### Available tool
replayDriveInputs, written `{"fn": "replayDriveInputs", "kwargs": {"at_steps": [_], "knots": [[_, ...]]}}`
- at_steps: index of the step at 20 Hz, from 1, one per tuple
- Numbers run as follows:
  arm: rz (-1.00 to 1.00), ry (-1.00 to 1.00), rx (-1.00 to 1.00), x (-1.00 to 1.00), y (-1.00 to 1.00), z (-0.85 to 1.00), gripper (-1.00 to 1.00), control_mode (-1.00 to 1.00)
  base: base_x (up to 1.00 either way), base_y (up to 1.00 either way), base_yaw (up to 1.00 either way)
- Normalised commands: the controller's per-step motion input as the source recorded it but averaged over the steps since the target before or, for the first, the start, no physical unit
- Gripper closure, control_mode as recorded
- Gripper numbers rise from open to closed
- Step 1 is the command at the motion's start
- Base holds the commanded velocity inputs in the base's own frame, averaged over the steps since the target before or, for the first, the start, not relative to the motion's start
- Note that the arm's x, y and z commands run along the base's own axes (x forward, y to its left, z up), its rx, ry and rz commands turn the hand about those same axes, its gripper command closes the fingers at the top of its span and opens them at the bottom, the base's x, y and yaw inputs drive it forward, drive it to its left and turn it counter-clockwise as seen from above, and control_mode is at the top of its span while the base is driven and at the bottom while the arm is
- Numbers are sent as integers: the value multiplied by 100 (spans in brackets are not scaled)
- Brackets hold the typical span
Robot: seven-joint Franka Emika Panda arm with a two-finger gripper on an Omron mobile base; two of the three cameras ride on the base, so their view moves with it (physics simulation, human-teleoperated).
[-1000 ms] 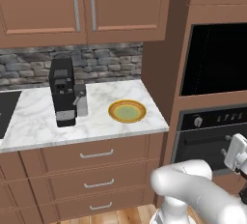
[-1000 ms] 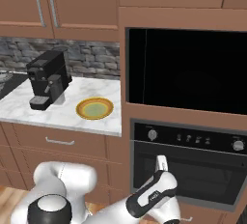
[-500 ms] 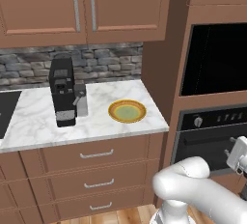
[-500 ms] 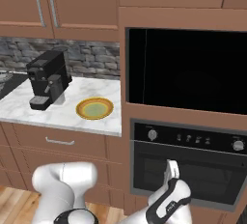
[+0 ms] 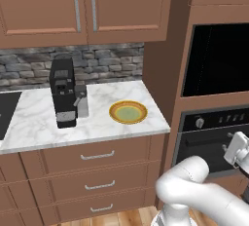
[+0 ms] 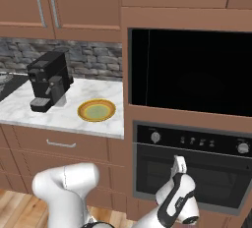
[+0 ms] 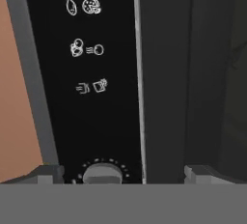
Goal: Take the fish from the oven and place it on the plate on the counter.
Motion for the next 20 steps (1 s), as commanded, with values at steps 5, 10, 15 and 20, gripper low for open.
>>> {"fn": "replayDriveInputs", "kwargs": {"at_steps": [5,10,15,20], "knots": [[-3,0,0,28,0,-24,-100,-100,0,0,0],[-2,0,0,22,0,-31,-100,-100,0,0,0],[0,0,0,15,0,-30,-100,-100,0,0,0],[0,0,0,25,0,-31,-100,-100,0,0,0]]}}
